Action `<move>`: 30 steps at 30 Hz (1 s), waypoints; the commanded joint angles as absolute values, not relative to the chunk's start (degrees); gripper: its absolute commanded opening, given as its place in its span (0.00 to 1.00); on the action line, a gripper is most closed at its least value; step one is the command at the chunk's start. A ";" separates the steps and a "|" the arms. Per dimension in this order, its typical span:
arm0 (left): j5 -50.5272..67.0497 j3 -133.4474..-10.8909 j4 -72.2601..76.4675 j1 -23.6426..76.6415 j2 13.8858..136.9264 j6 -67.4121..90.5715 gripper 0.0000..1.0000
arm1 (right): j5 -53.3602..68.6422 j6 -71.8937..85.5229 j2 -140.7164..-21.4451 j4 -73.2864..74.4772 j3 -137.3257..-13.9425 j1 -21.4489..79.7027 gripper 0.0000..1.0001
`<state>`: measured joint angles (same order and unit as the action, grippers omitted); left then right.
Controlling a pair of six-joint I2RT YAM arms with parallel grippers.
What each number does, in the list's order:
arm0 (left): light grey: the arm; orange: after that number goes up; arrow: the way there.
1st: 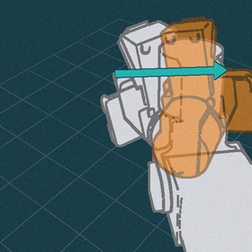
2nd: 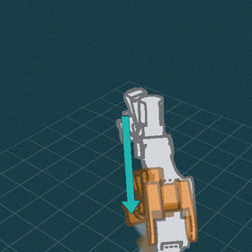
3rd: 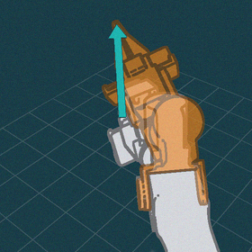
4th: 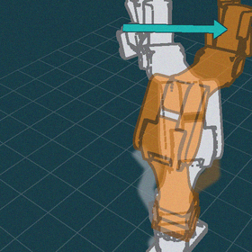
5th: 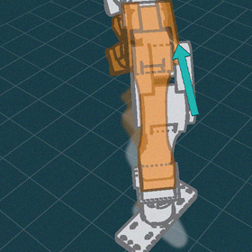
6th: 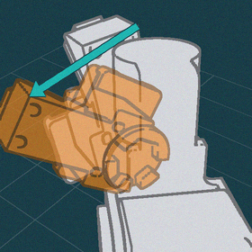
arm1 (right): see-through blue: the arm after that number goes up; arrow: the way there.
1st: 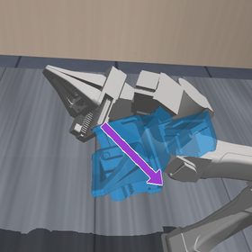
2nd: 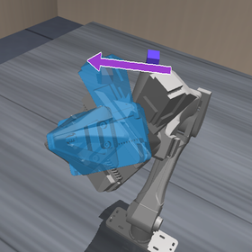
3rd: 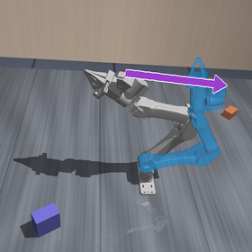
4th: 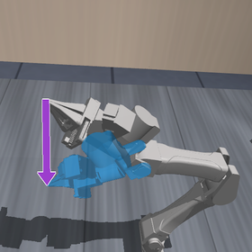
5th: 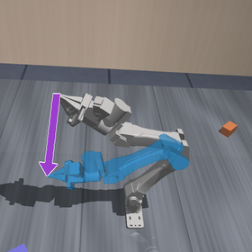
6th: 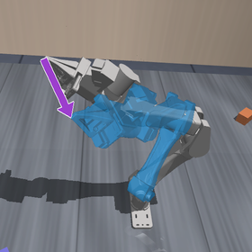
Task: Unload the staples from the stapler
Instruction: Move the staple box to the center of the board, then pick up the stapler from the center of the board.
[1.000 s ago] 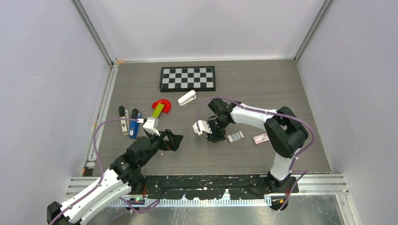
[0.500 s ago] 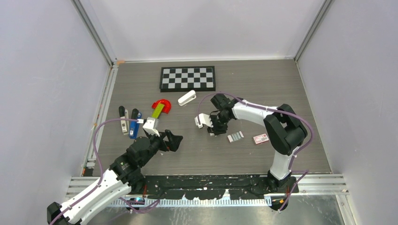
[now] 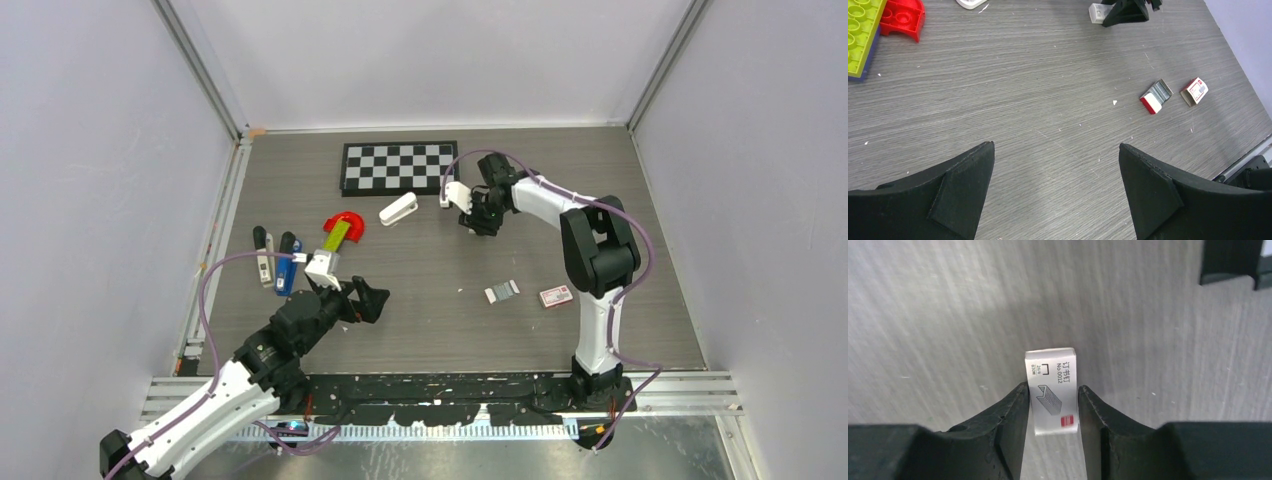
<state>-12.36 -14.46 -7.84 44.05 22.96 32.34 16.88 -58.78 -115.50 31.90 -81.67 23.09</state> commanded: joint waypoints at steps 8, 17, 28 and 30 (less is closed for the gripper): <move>-10.46 -19.44 -7.35 41.79 27.92 31.41 0.98 | 18.58 -43.11 -112.03 35.90 -89.09 21.34 0.83; 6.59 -33.70 -13.09 22.72 43.88 31.81 0.90 | 34.55 -33.47 -99.57 54.74 -91.41 21.18 0.85; 4.53 -61.46 -37.23 3.46 67.01 11.14 0.88 | 46.57 -29.04 -86.26 47.18 -75.41 19.34 0.88; 7.30 -63.95 -37.32 1.27 70.97 11.27 0.88 | 48.39 -28.29 -86.83 47.01 -75.12 19.42 0.87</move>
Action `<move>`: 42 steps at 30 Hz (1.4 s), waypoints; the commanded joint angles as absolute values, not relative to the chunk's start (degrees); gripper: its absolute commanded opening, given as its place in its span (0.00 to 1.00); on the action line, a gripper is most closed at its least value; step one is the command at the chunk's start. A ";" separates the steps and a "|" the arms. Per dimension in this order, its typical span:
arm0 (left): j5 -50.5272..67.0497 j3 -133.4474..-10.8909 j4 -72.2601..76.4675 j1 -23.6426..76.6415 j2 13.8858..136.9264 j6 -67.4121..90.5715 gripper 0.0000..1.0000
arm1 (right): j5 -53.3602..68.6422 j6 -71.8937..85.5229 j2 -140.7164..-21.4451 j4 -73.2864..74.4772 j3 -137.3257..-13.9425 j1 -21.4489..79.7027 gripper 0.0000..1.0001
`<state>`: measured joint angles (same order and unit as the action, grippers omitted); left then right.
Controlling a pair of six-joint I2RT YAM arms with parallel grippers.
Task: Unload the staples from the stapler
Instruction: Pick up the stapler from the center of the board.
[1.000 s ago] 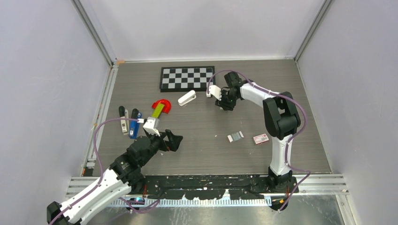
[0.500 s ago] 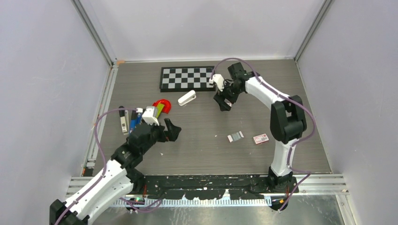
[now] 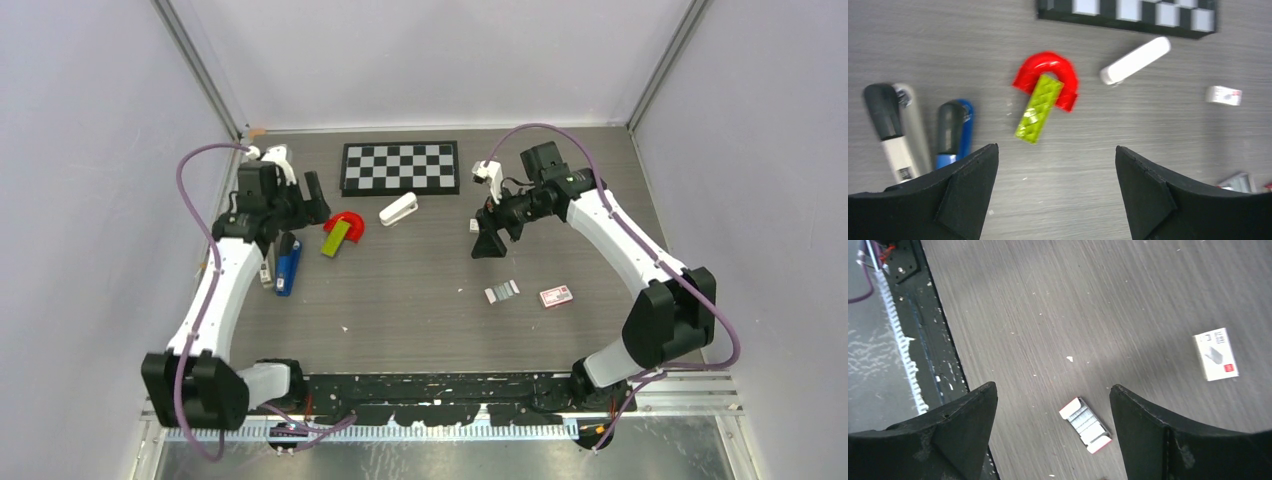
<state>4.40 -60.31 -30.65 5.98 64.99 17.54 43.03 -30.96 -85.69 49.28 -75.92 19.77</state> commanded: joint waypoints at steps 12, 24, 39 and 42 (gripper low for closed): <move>0.44 -66.48 -34.87 -4.47 86.15 1.24 0.77 | 51.77 -26.82 -85.97 45.61 -73.71 19.51 0.85; 7.57 -66.68 -30.97 -10.00 95.33 -1.36 0.60 | 51.60 -26.64 -86.49 45.20 -73.14 20.04 0.84; 7.36 -67.72 -36.69 -9.64 91.53 2.34 0.00 | 51.46 -26.76 -86.16 45.43 -73.12 20.08 0.84; 7.82 -65.65 -37.84 -7.98 82.94 3.69 0.00 | 52.21 -26.63 -86.26 45.58 -73.04 20.06 0.83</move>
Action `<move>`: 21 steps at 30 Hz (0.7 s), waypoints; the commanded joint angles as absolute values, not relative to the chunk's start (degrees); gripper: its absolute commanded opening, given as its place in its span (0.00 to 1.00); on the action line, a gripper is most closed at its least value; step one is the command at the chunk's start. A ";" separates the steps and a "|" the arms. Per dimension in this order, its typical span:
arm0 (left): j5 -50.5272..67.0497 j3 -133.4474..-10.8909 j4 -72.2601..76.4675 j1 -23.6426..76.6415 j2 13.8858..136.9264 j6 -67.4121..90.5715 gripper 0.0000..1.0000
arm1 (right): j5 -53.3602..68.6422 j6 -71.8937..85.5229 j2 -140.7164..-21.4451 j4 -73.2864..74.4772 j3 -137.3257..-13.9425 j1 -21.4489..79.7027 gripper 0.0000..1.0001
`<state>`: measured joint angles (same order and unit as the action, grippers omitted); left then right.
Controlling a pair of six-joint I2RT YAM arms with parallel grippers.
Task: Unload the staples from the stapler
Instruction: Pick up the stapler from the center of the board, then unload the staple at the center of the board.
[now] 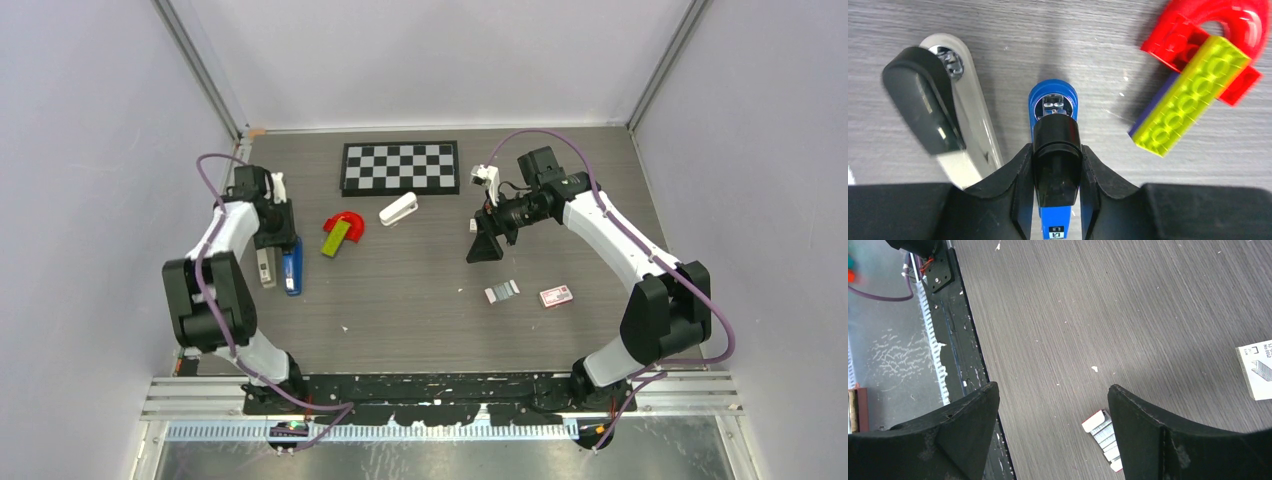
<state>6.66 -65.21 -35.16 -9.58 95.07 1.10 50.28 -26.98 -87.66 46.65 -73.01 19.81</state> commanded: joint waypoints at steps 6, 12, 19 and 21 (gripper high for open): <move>15.55 -58.99 -37.64 -6.73 68.08 6.29 0.00 | 53.61 -25.30 -86.82 45.39 -73.12 20.87 0.82; 28.22 -49.35 -24.30 4.45 55.94 10.60 0.00 | 60.26 -15.59 -86.72 37.89 -70.97 20.91 0.83; 26.10 -41.35 2.52 27.84 58.47 16.03 0.00 | 65.85 11.03 -86.34 12.46 -62.94 19.86 0.87; 27.78 -40.11 10.93 31.14 61.36 16.16 0.00 | 68.37 11.40 -86.44 12.29 -63.42 18.29 0.91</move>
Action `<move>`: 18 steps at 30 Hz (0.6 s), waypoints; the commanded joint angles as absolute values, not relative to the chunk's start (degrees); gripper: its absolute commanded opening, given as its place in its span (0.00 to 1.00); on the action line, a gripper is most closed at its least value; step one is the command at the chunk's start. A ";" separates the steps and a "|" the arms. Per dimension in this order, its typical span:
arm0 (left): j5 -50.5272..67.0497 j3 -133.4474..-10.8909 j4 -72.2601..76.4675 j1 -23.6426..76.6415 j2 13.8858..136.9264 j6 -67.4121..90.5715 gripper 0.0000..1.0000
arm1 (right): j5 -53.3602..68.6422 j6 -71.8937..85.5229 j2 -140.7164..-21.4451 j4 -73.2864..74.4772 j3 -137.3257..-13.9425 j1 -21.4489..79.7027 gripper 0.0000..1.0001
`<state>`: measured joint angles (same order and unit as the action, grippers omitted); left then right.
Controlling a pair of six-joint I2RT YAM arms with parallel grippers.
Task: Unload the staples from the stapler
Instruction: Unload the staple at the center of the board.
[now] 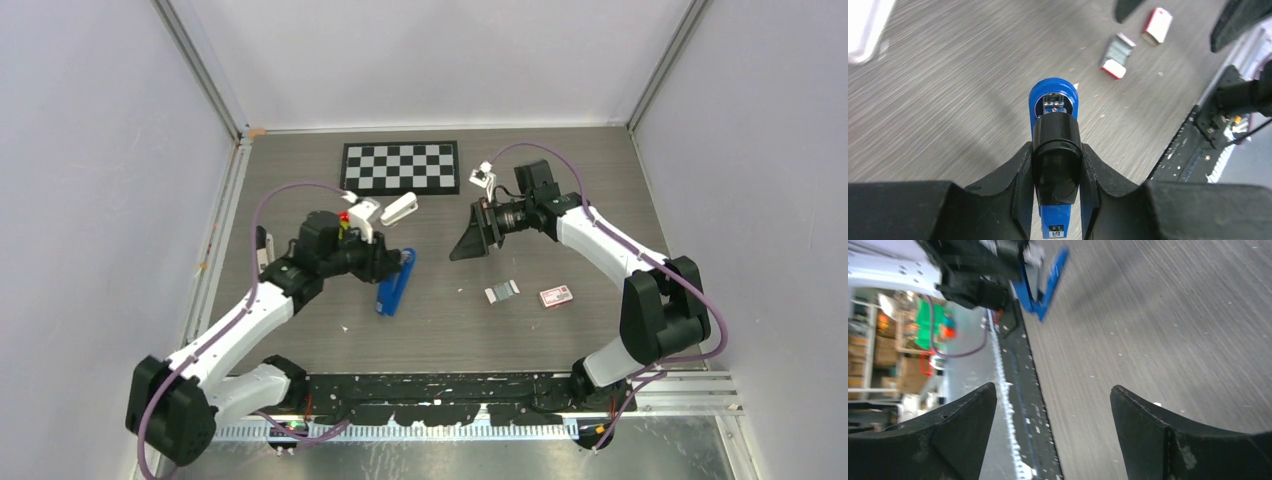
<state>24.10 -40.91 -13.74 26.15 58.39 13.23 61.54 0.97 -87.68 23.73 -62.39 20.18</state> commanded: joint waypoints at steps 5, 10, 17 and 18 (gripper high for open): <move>32.01 -38.44 26.80 31.64 68.43 25.34 0.00 | 69.79 9.85 -81.91 7.39 -60.14 16.04 1.00; 32.74 -37.50 38.03 31.62 71.74 35.46 0.00 | 67.54 21.79 -80.80 -12.03 -52.83 16.25 1.00; 33.65 -33.93 48.71 31.64 73.25 46.09 0.00 | 68.39 22.53 -83.25 -12.88 -52.68 18.60 0.99; 33.78 -33.44 49.72 31.64 73.48 47.79 0.00 | 68.63 23.38 -83.55 -13.96 -52.61 18.95 0.99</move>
<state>31.55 -34.68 34.48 31.75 73.43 38.22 67.13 20.21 -82.48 -7.16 -52.45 17.19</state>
